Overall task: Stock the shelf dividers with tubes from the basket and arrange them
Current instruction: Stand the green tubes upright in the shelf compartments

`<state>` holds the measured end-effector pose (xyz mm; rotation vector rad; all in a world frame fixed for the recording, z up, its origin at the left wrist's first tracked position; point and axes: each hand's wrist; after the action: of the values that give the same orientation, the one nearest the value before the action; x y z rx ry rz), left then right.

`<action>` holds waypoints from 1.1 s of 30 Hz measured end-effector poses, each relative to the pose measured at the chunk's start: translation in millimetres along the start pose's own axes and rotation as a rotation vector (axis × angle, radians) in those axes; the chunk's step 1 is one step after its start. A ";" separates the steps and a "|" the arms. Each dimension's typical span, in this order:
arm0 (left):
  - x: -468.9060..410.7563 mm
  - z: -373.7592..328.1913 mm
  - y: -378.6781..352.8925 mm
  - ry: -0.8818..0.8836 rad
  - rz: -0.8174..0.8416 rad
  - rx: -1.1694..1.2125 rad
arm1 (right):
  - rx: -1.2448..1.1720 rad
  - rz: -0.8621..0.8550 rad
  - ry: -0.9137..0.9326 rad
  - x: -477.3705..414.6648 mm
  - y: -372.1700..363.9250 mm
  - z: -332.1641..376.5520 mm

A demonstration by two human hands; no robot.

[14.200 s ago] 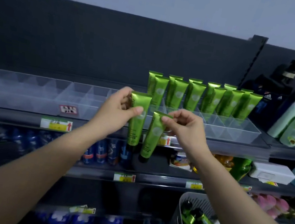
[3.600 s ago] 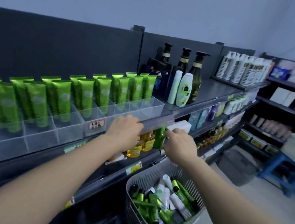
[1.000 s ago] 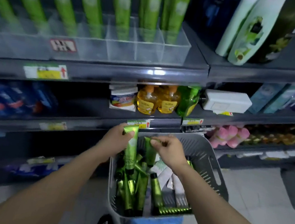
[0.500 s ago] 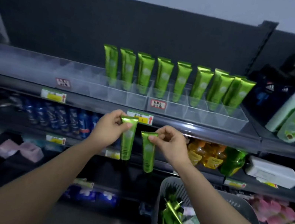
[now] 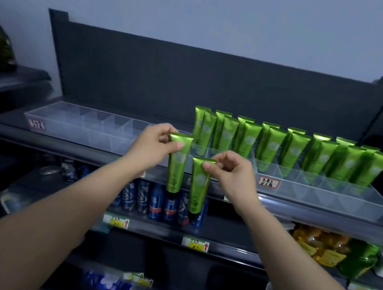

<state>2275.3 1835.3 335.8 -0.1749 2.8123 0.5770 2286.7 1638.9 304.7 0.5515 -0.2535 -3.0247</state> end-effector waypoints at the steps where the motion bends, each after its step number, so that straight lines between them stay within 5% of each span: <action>1: -6.7 -0.8 6.6 -0.014 0.001 0.019 | 0.005 -0.005 0.012 -5.7 -5.5 4.2; 19: -127.7 -22.5 35.4 -0.139 -0.200 0.114 | 0.054 -0.069 0.221 -110.6 -27.3 49.3; 33: -193.4 27.8 27.2 -0.105 -0.028 -0.051 | 0.131 -0.148 0.180 -144.9 -44.3 41.8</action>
<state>2462.4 1883.8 375.4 -0.1886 2.6910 0.6334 2406.1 1701.1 385.8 0.8844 -0.4199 -3.0875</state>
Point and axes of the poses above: each hand's wrist, its own x-axis away from the middle knuckle, its own y-axis out of the back of the hand, z = x × y, and after that the axes turned 3 degrees about -x, right-handed
